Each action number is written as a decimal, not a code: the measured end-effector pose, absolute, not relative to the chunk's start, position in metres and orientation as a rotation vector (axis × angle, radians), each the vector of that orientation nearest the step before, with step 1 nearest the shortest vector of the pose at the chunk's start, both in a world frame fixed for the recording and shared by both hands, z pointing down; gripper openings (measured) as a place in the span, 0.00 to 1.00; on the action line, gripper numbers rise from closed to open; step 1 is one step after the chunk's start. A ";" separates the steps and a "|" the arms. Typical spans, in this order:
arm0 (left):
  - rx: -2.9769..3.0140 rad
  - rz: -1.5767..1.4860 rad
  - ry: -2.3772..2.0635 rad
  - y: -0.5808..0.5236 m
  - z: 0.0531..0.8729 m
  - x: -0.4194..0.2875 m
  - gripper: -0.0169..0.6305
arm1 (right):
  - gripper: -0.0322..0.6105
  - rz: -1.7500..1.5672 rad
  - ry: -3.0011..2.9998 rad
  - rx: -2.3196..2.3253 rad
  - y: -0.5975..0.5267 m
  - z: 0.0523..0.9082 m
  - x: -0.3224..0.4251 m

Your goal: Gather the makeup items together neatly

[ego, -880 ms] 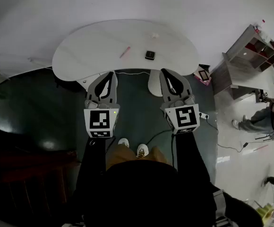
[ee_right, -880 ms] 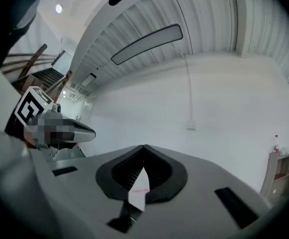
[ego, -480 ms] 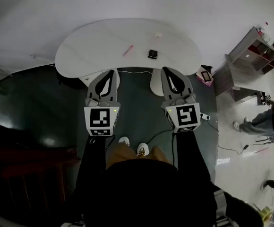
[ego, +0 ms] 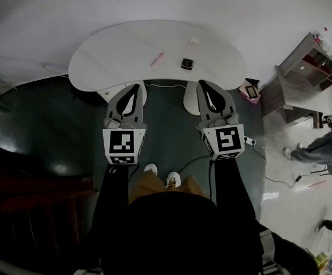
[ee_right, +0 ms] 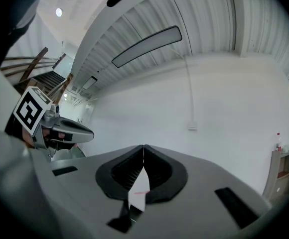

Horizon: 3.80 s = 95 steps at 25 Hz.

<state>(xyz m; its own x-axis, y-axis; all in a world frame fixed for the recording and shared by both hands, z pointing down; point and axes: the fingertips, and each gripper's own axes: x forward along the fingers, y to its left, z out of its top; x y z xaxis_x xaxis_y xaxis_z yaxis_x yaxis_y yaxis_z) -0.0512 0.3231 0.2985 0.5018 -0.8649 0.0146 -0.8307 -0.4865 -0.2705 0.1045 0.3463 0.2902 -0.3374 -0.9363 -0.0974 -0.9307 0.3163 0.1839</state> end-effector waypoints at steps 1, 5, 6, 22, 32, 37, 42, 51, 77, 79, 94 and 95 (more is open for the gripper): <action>-2.517 -0.218 1.447 0.323 0.298 -0.052 0.05 | 0.09 -0.325 -2.527 1.793 0.346 0.290 0.104; -2.508 -0.213 1.458 0.321 0.296 -0.054 0.05 | 0.09 -0.333 -2.536 1.791 0.346 0.287 0.104; -2.507 -0.212 1.460 0.321 0.295 -0.053 0.05 | 0.09 -0.334 -2.538 1.790 0.347 0.286 0.105; -2.488 -0.210 1.485 0.285 0.289 -0.061 0.05 | 0.09 -0.342 -2.559 1.806 0.308 0.282 0.103; -2.531 -0.199 1.437 0.181 0.297 -0.066 0.05 | 0.09 -0.355 -2.502 1.835 0.212 0.282 0.094; -2.558 -0.208 1.390 0.111 0.294 -0.067 0.05 | 0.09 -0.339 -2.473 1.869 0.147 0.281 0.089; -2.588 -0.229 1.340 0.048 0.291 -0.070 0.05 | 0.09 -0.345 -2.442 1.878 0.089 0.273 0.081; -2.644 -0.225 1.213 -0.046 0.289 -0.061 0.05 | 0.09 -0.341 -2.345 1.992 0.010 0.266 0.083; -2.719 -0.317 1.192 -0.104 0.329 -0.019 0.05 | 0.09 -0.291 -2.415 1.858 -0.080 0.288 0.107; -2.721 -0.334 1.223 -0.107 0.335 -0.016 0.05 | 0.09 -0.289 -2.437 1.830 -0.086 0.292 0.110; -2.800 -0.699 1.204 -0.105 0.422 0.022 0.12 | 0.09 -0.236 -2.567 1.672 -0.122 0.318 0.126; -2.834 -0.741 1.181 -0.102 0.434 0.025 0.16 | 0.09 -0.236 -2.572 1.664 -0.123 0.319 0.127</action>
<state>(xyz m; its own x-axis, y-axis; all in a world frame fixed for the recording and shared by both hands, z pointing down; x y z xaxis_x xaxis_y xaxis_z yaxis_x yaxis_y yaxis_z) 0.0254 -0.1024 0.4336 0.6102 -0.6669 0.4276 -0.6750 -0.7202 -0.1600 0.1271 -0.1232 0.3194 -0.4116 -0.9110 -0.0250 -0.9003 0.4022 0.1663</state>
